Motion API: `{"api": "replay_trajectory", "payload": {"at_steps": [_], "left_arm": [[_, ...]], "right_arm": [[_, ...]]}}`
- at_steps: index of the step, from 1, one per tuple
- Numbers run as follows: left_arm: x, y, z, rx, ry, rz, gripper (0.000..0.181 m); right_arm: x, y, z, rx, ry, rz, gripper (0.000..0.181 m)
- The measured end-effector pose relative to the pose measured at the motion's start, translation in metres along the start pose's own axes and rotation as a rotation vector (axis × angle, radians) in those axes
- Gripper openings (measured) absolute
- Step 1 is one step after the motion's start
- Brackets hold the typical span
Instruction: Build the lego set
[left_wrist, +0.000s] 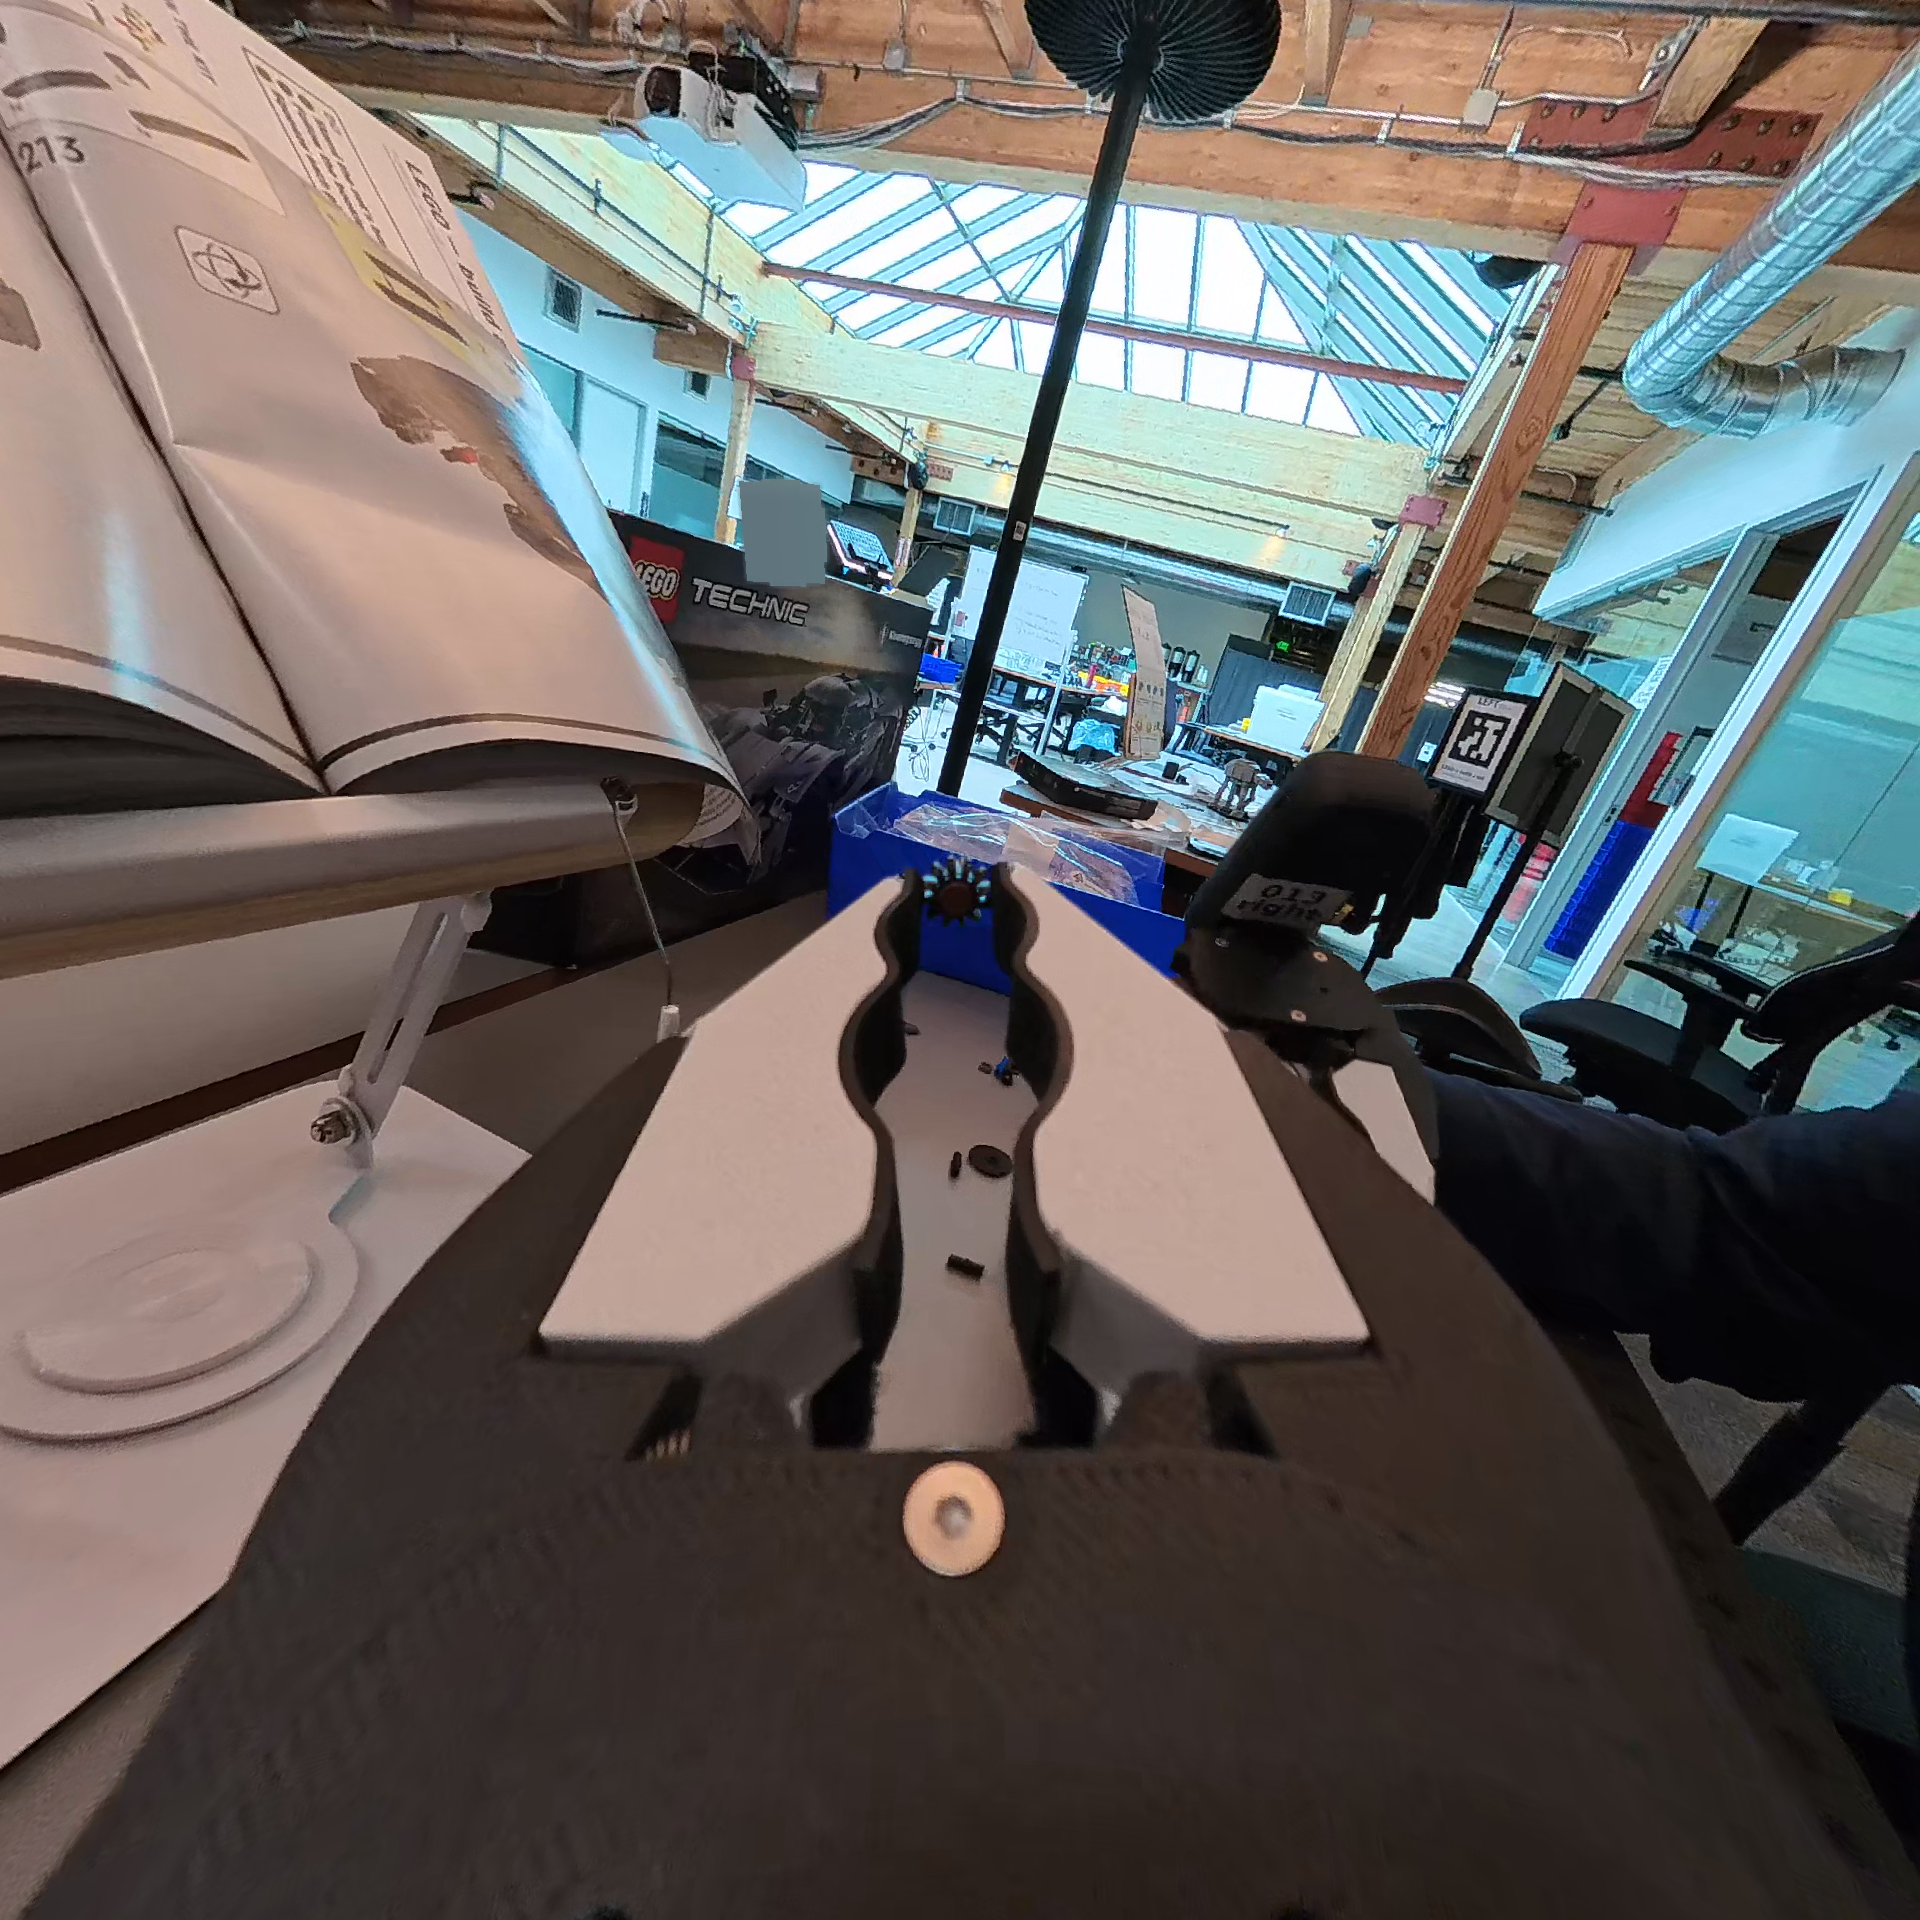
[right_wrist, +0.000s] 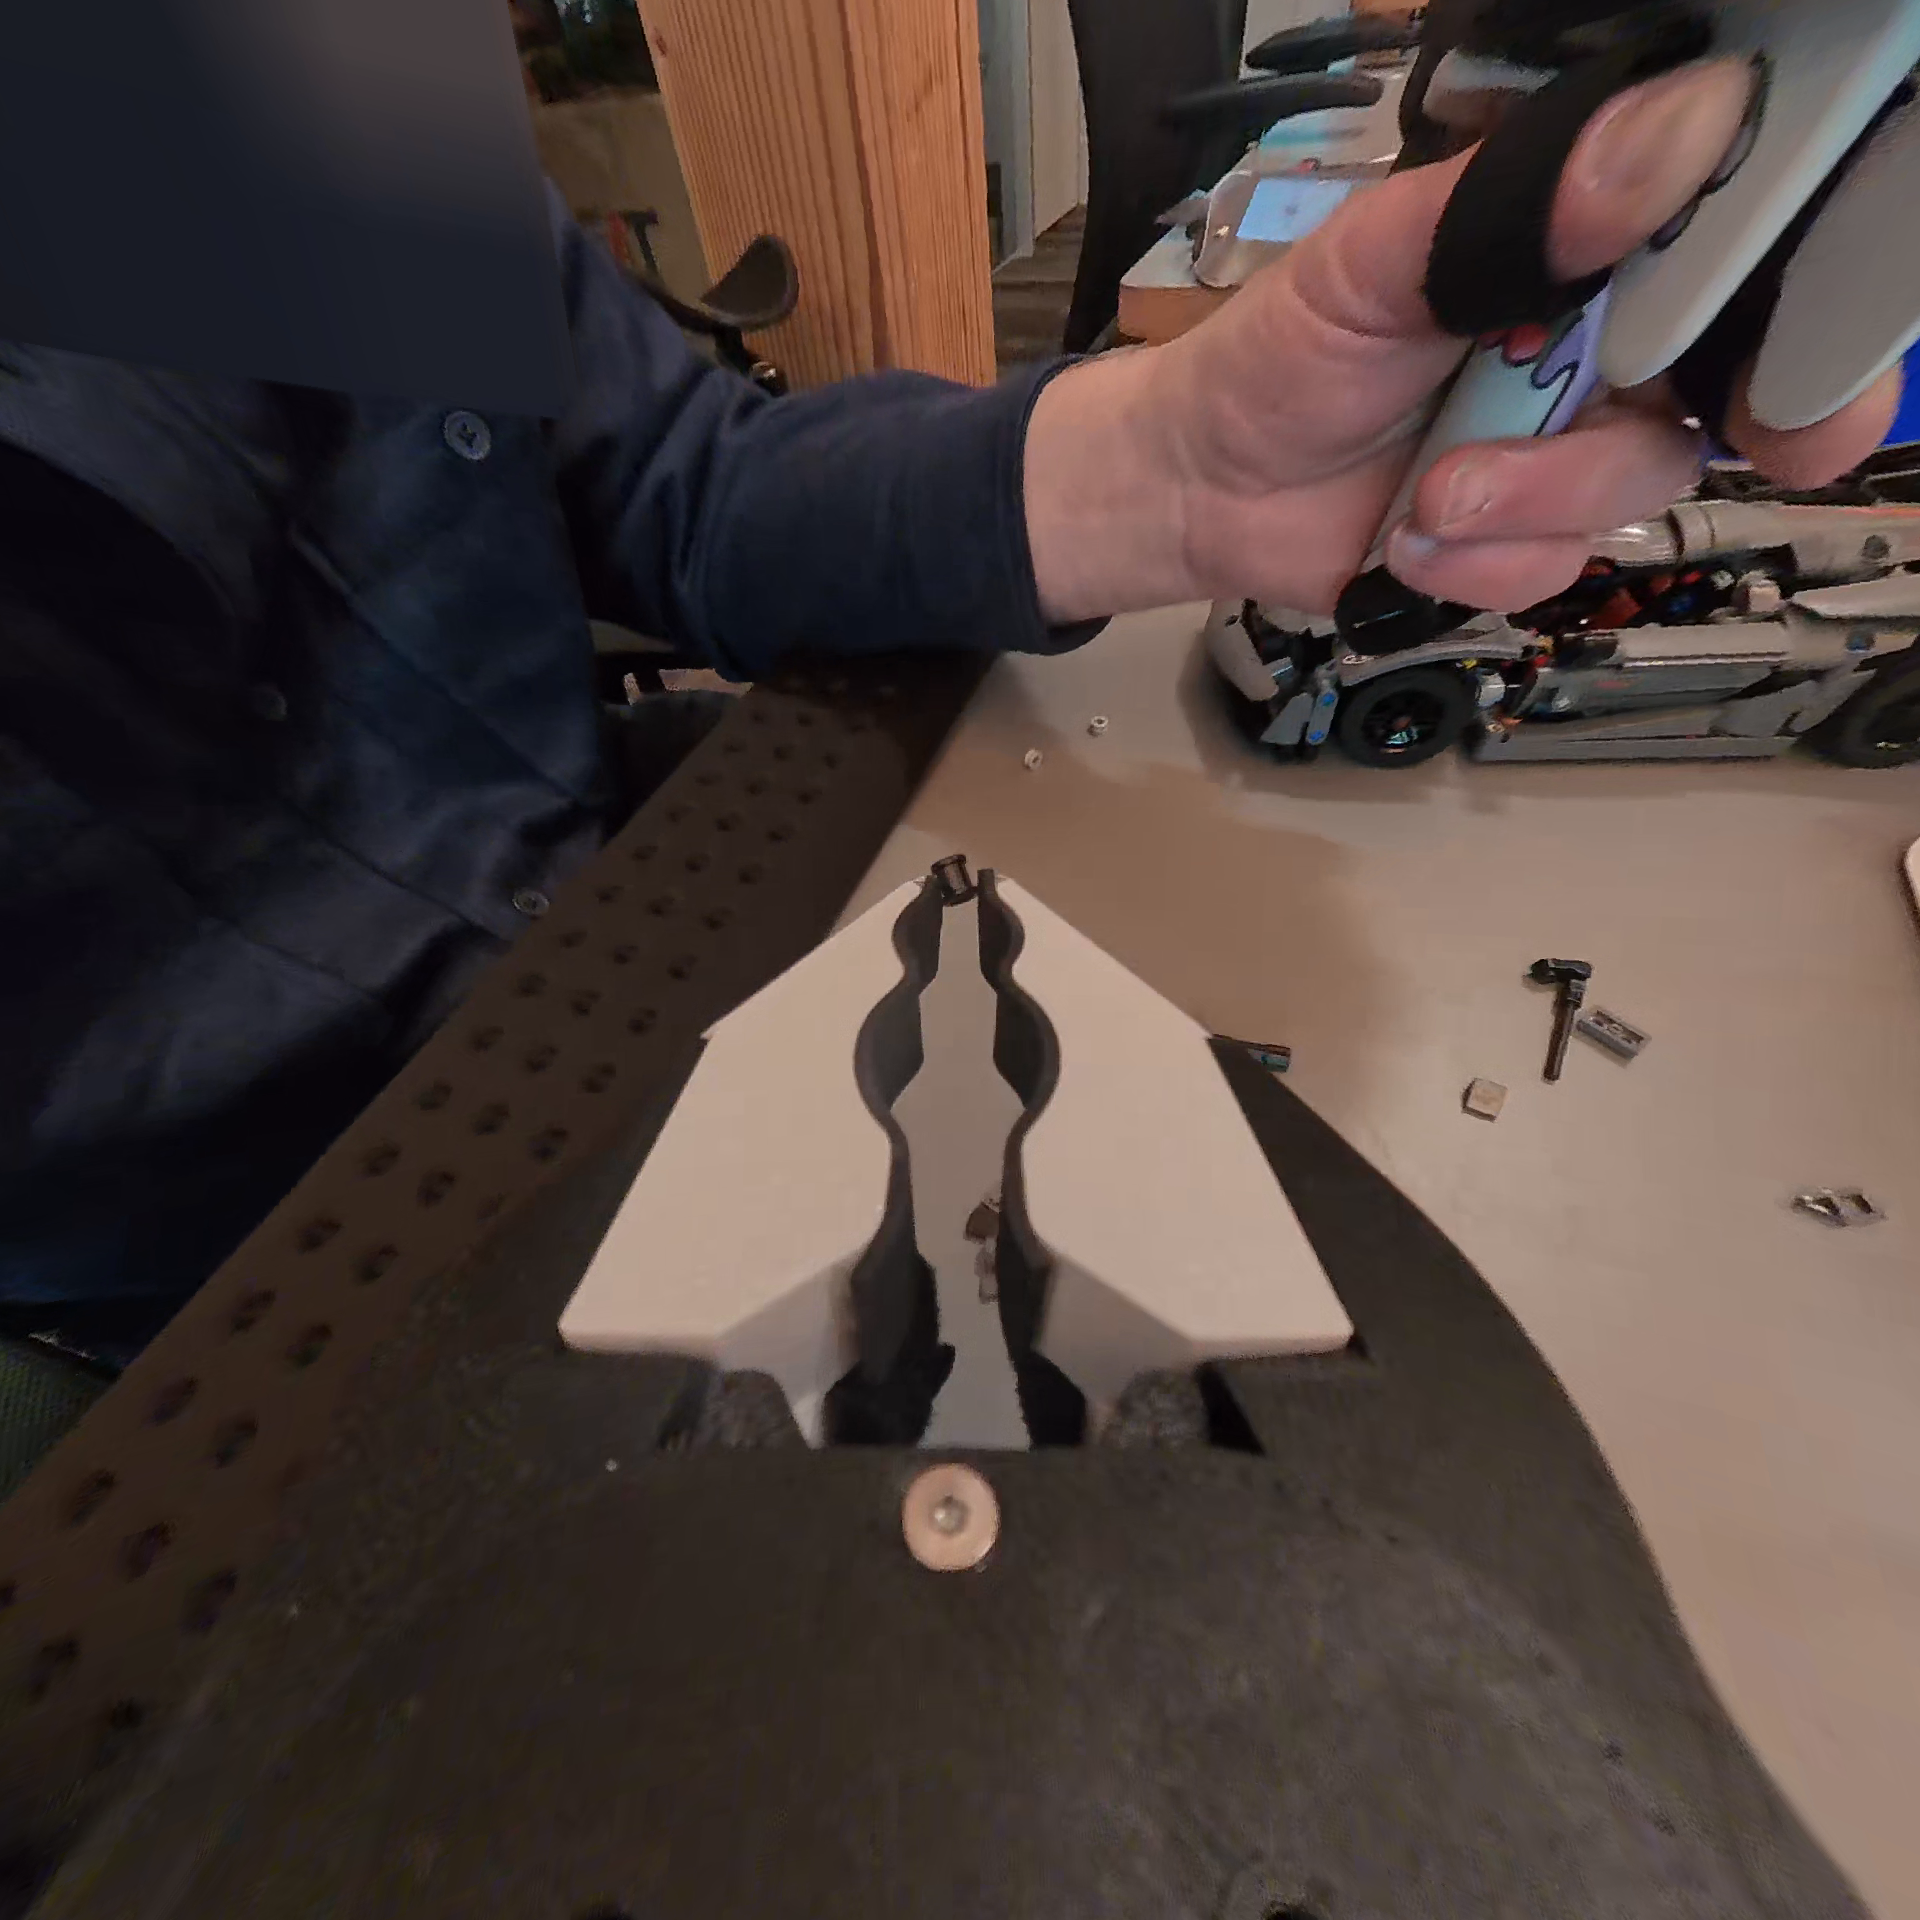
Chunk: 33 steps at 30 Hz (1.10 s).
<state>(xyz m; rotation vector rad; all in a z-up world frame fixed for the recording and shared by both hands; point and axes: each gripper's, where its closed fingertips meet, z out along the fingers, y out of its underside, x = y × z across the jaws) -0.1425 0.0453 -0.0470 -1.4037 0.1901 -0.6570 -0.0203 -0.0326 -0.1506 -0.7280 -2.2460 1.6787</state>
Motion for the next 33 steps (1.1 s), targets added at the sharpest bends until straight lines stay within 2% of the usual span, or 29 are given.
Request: {"api": "replay_trajectory", "payload": {"at_steps": [11,24,33], "left_arm": [[0.004,0.007,0.005,-0.031,0.013,0.01,0.011],[0.006,0.019,0.011,-0.085,0.019,0.033,0.011],[0.009,0.036,0.02,-0.14,0.035,0.041,0.011]], "right_arm": [[0.004,-0.006,-0.009,0.046,0.019,0.011,0.005],[0.056,-0.003,-0.043,0.013,0.368,0.019,0.005],[0.067,-0.007,-0.051,-0.002,0.487,-0.016,0.005]]}}
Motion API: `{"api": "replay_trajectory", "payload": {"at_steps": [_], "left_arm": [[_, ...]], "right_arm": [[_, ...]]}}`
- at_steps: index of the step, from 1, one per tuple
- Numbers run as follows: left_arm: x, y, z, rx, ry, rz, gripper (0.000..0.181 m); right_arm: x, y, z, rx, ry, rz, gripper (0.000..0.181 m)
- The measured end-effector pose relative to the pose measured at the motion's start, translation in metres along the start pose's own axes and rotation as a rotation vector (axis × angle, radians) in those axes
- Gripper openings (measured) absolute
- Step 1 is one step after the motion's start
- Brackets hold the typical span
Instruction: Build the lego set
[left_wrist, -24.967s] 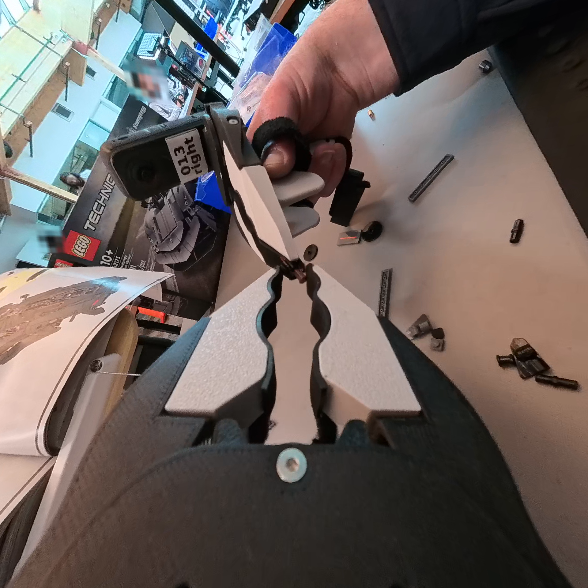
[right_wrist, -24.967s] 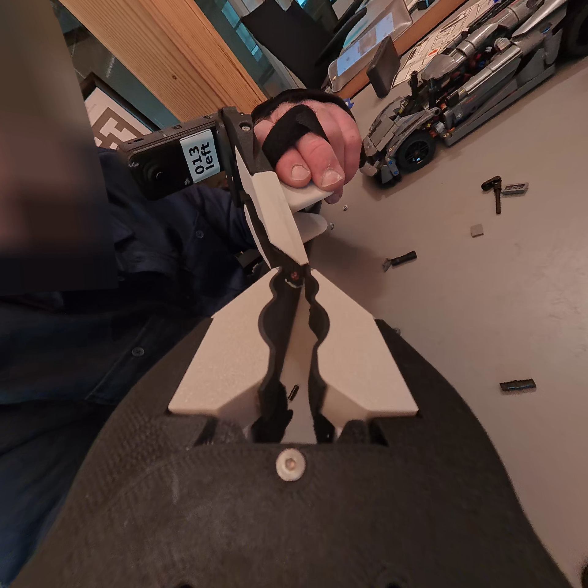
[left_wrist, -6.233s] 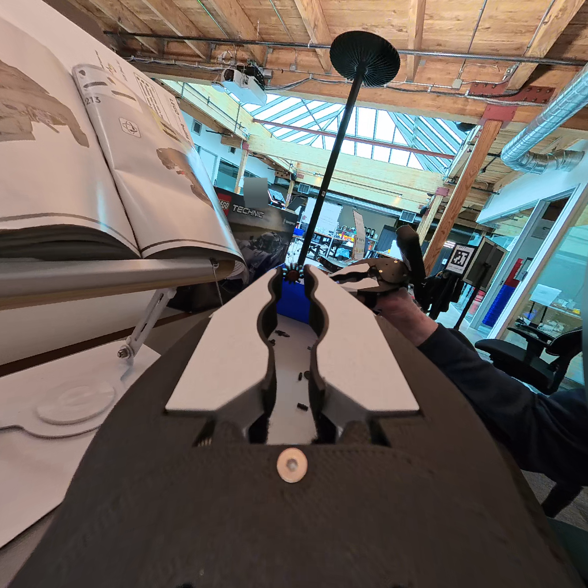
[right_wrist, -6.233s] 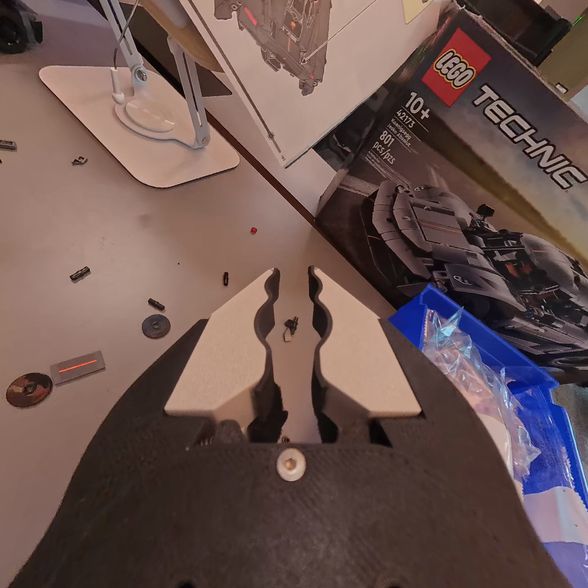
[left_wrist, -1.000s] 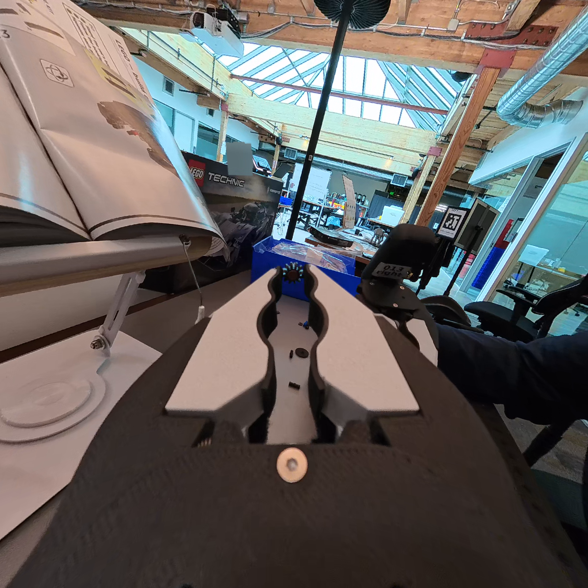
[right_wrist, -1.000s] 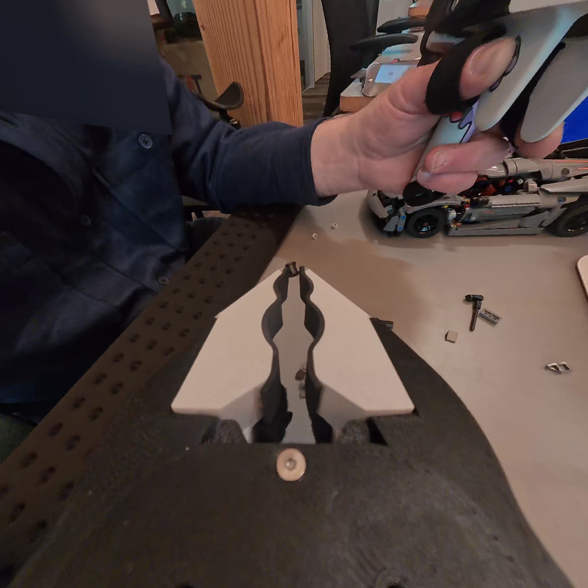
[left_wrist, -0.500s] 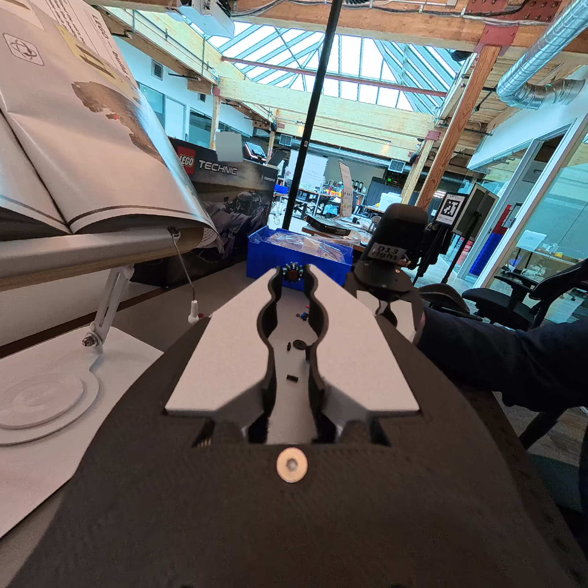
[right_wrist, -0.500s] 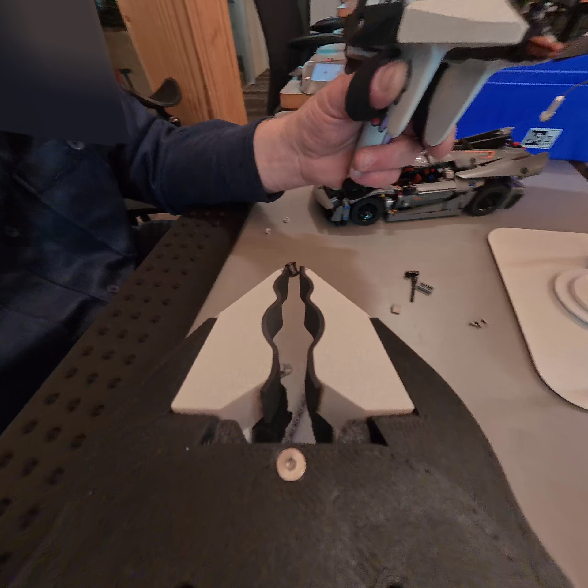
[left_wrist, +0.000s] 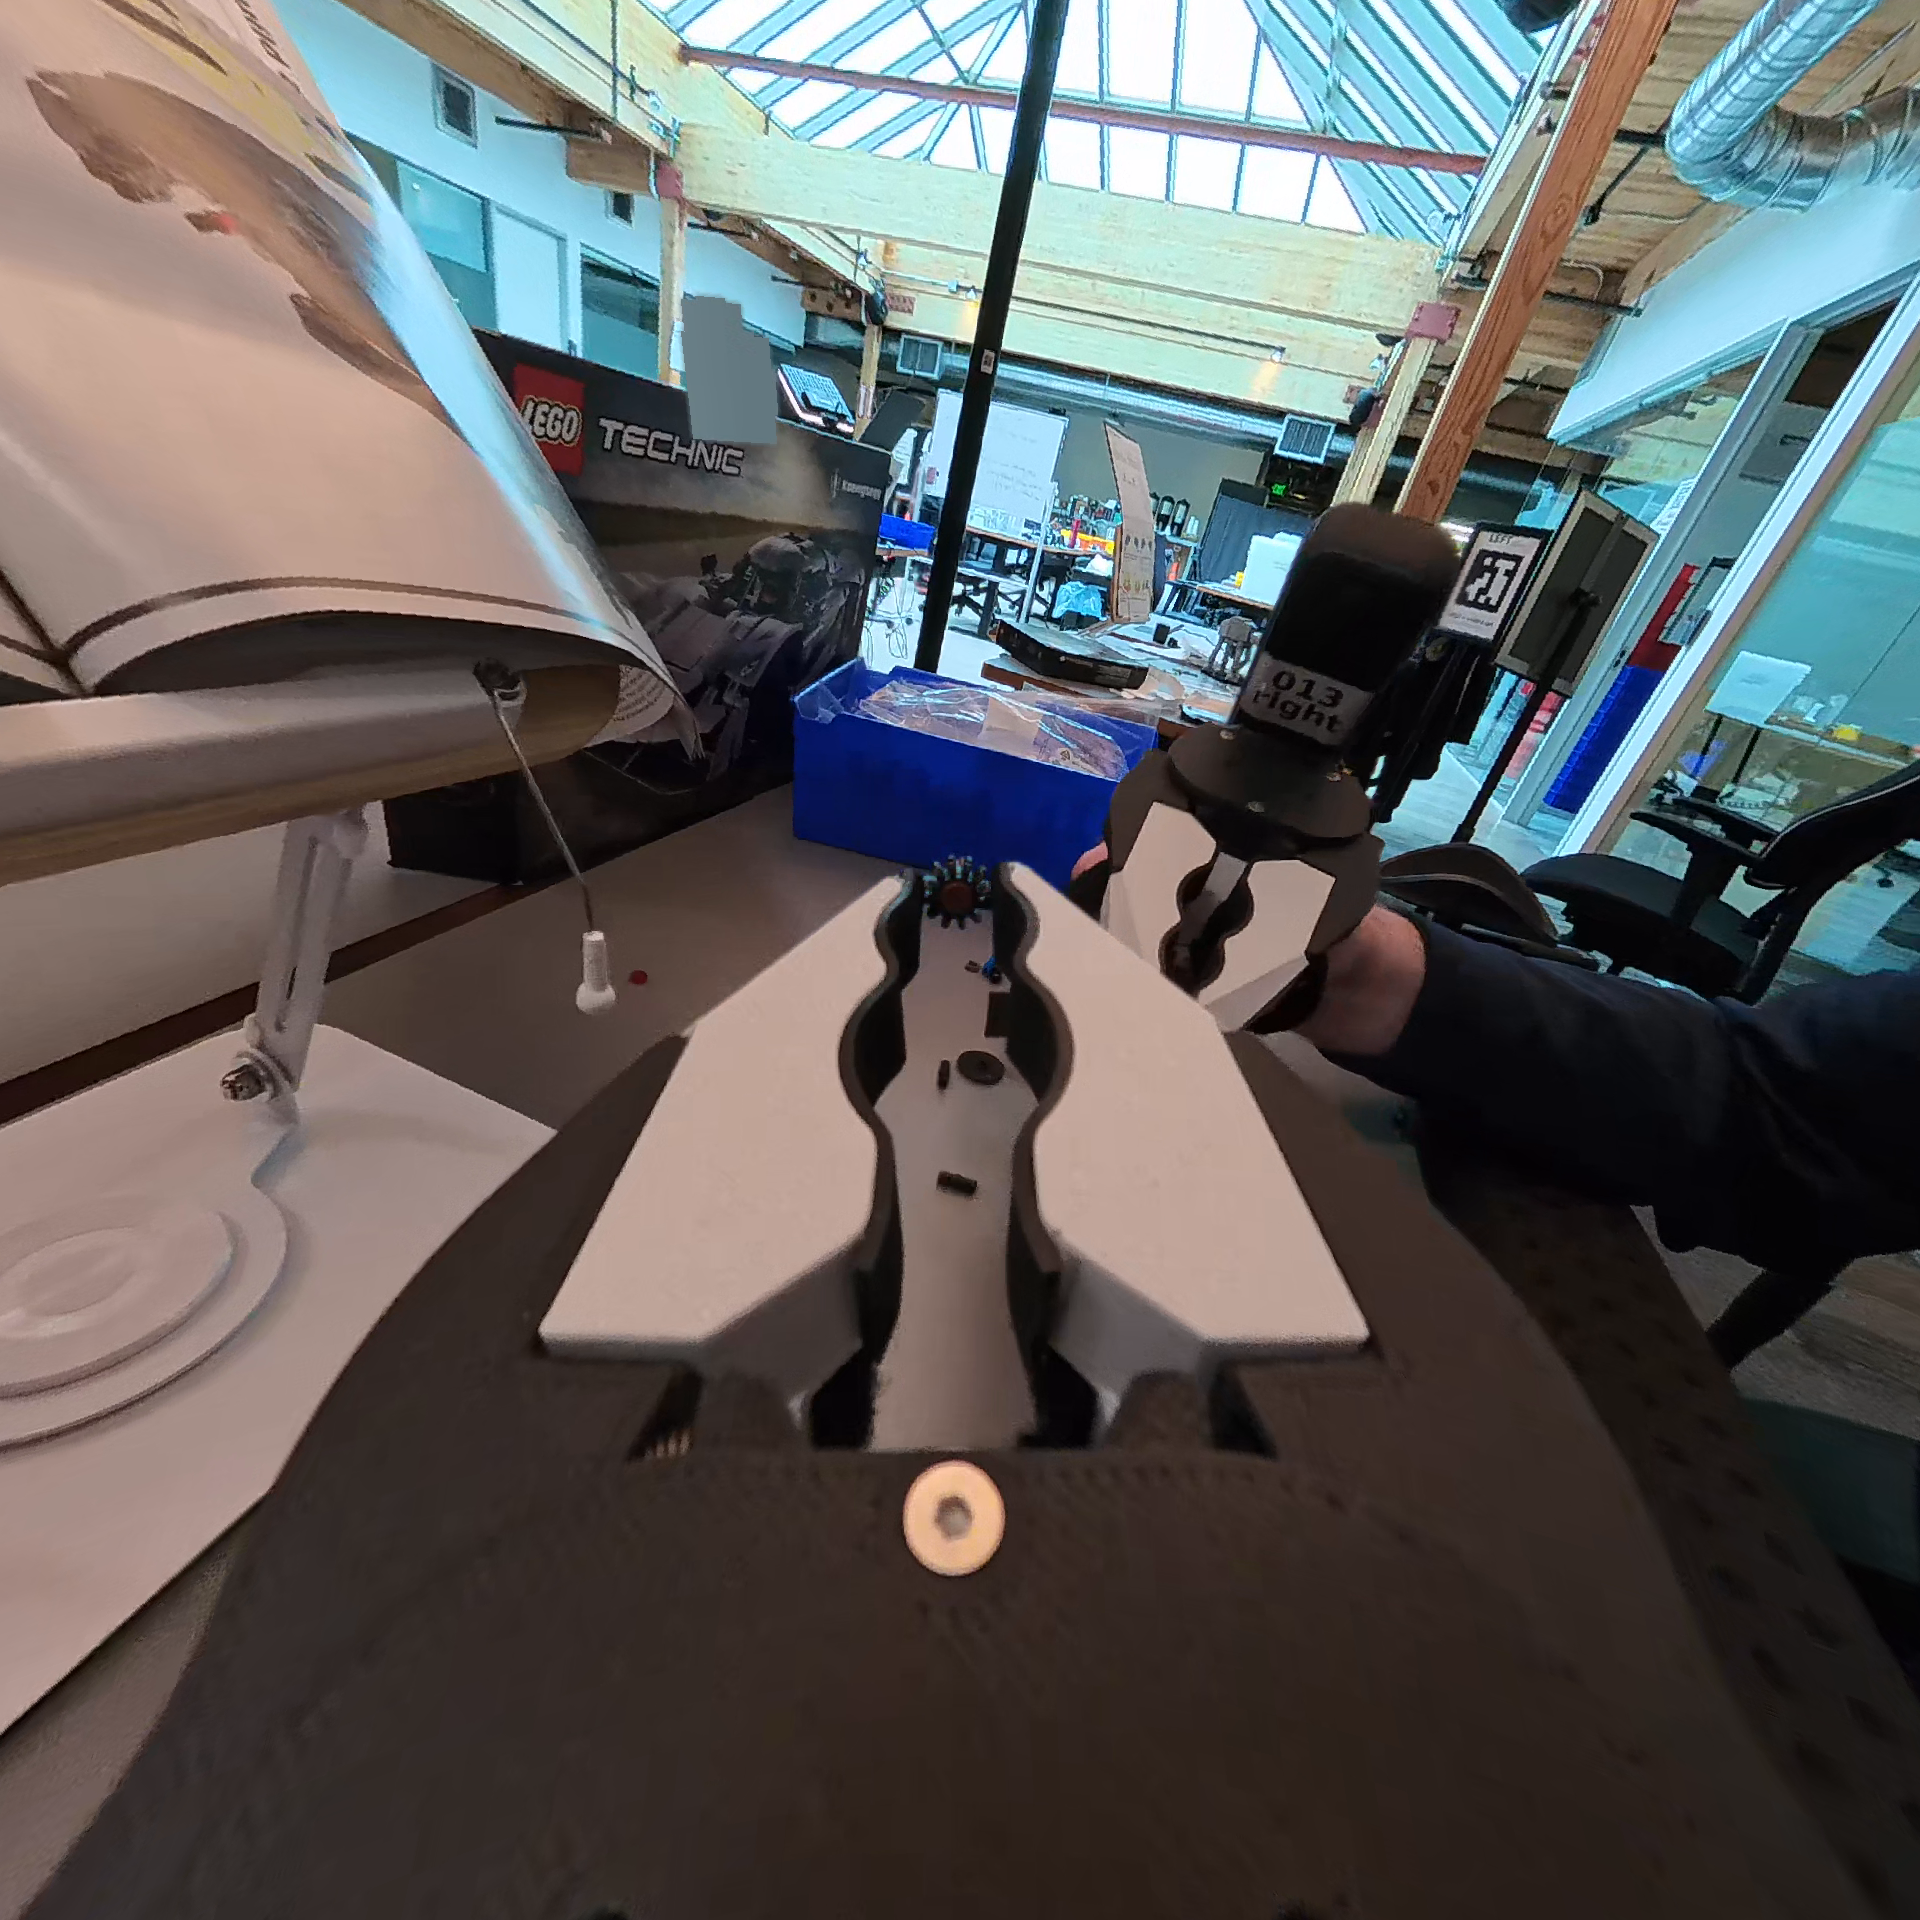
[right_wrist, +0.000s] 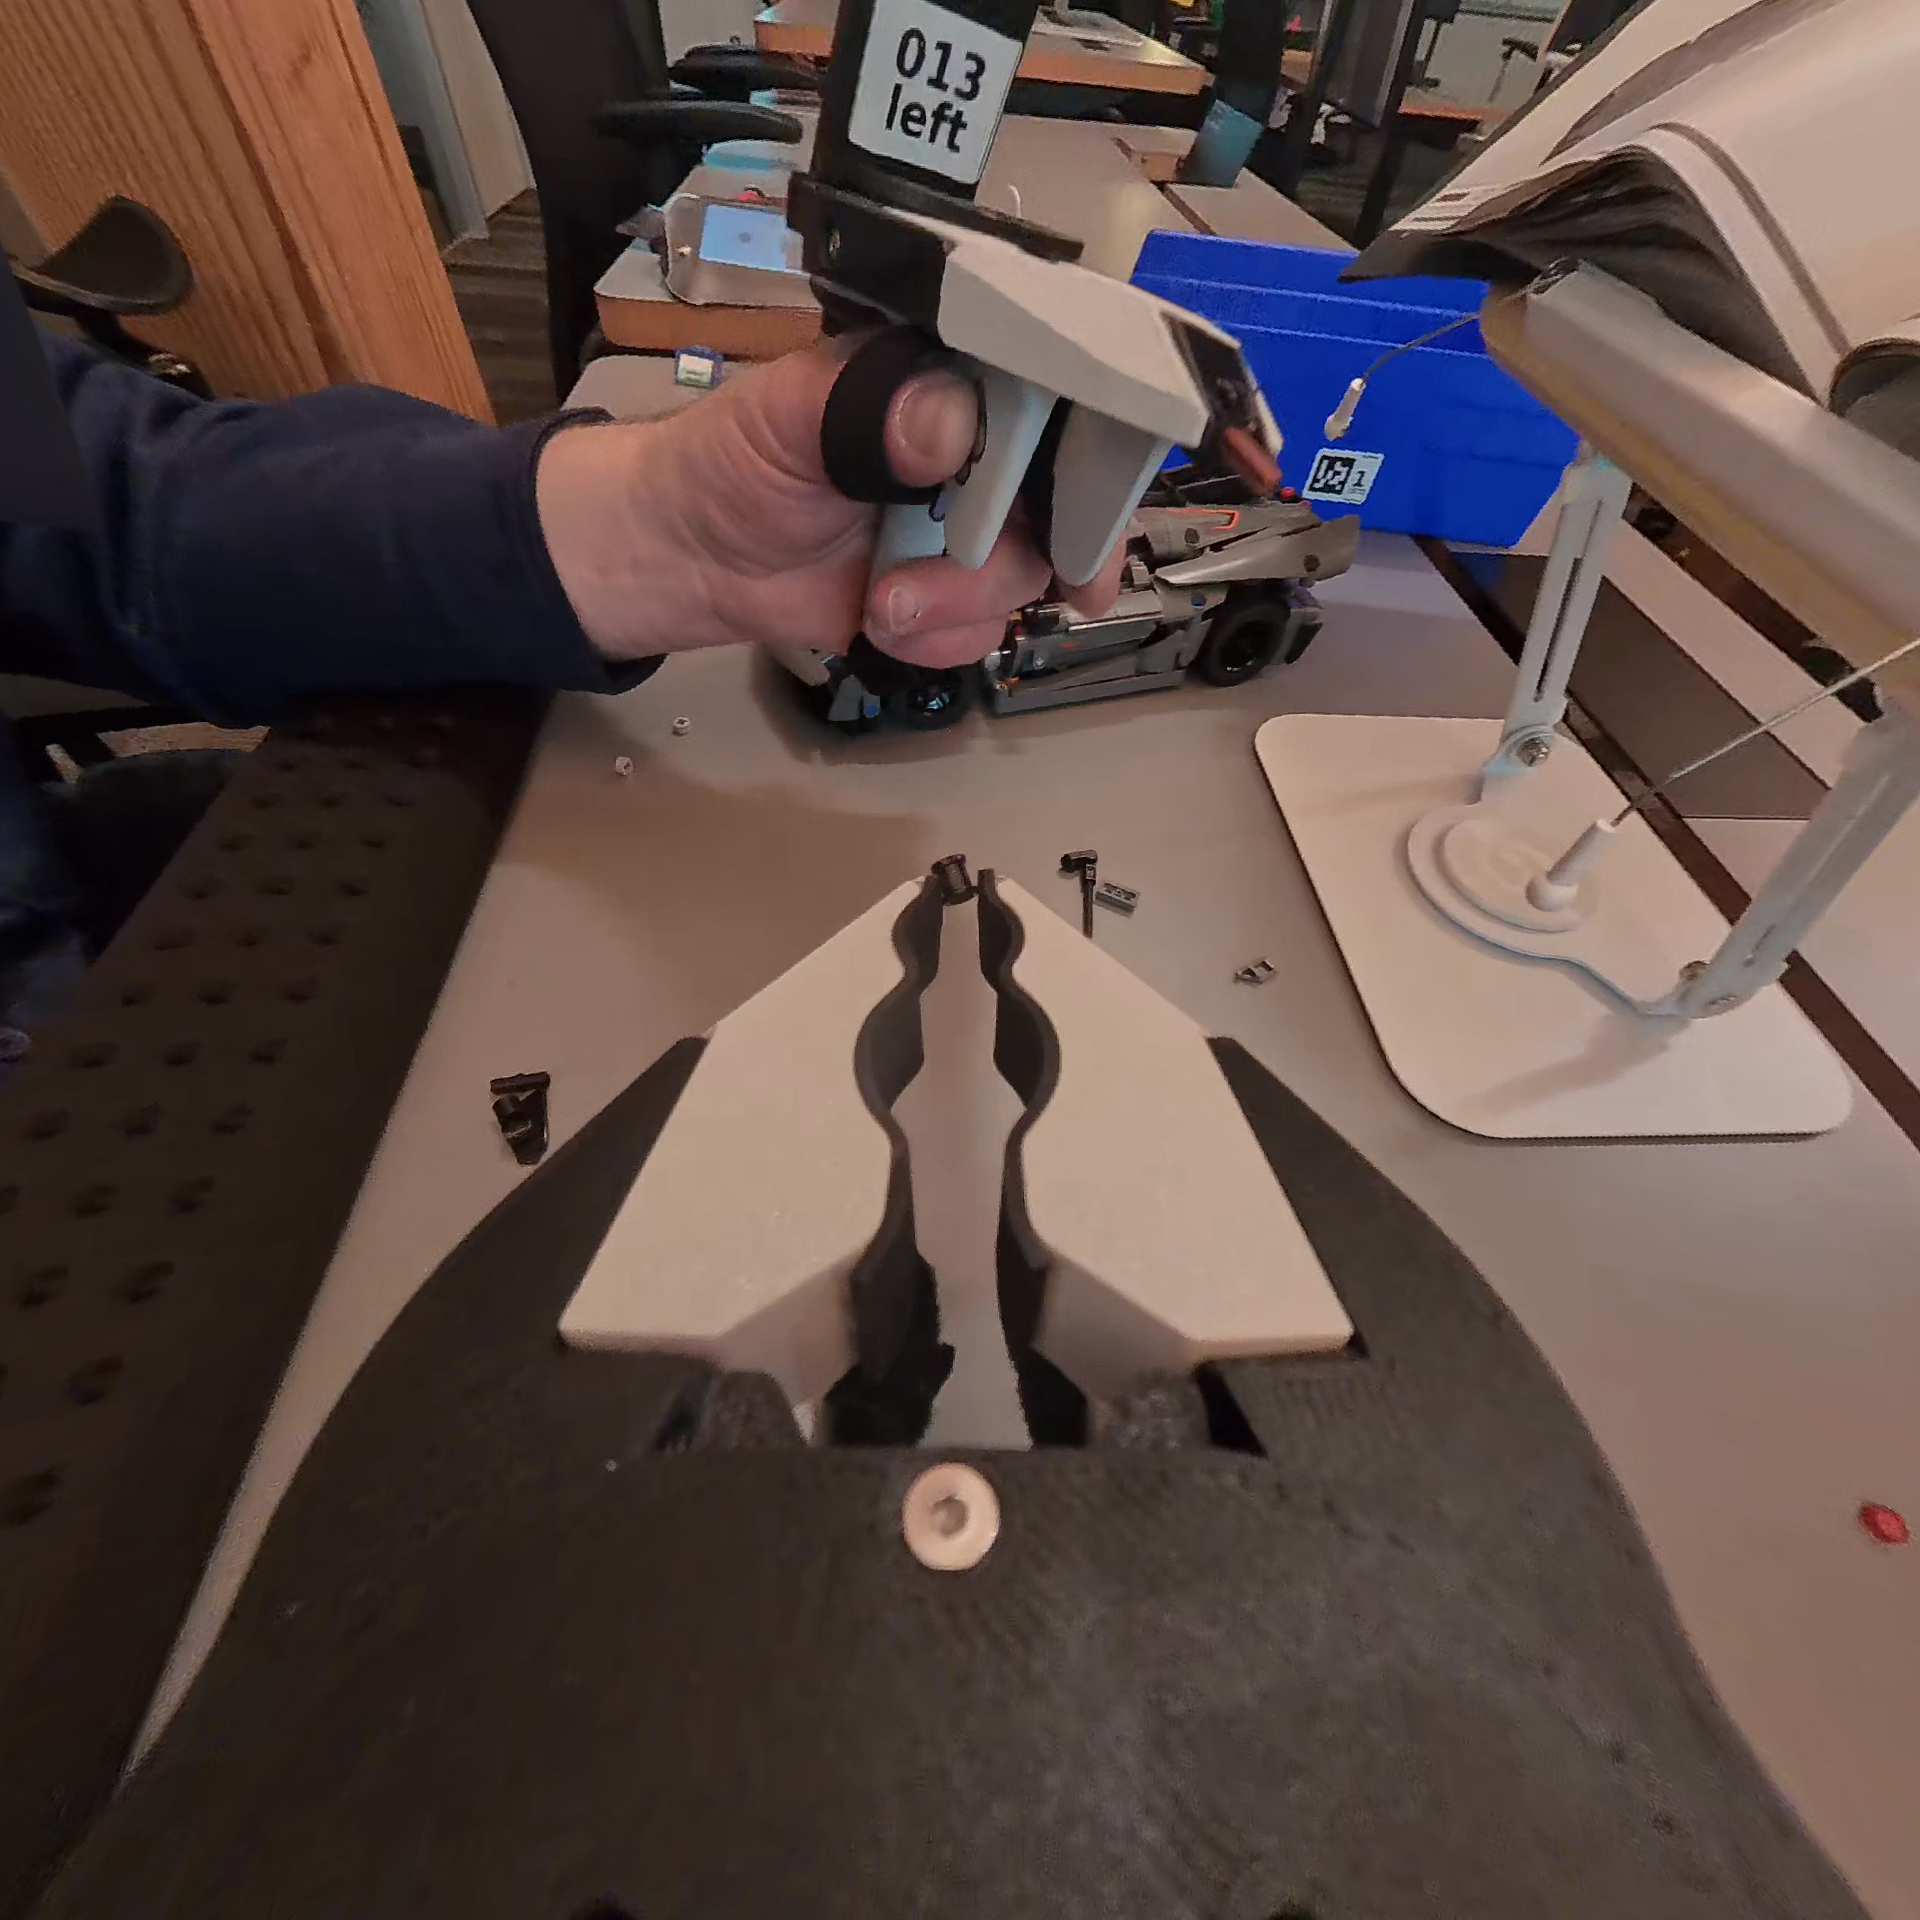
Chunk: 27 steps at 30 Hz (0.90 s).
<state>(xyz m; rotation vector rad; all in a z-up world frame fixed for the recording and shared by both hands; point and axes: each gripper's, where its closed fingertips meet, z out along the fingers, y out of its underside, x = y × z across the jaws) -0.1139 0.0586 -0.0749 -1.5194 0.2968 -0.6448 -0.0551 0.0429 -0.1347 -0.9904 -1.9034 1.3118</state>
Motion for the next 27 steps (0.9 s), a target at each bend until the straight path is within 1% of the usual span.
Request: {"api": "replay_trajectory", "payload": {"at_steps": [9,27], "left_arm": [[0.019,0.02,0.021,-0.085,0.052,0.074,0.011],[0.031,0.03,0.03,-0.128,0.081,0.131,0.011]], "right_arm": [[0.01,-0.006,-0.005,0.023,0.066,0.003,0.005],[0.02,-0.014,-0.015,0.088,0.099,0.042,0.005]]}}
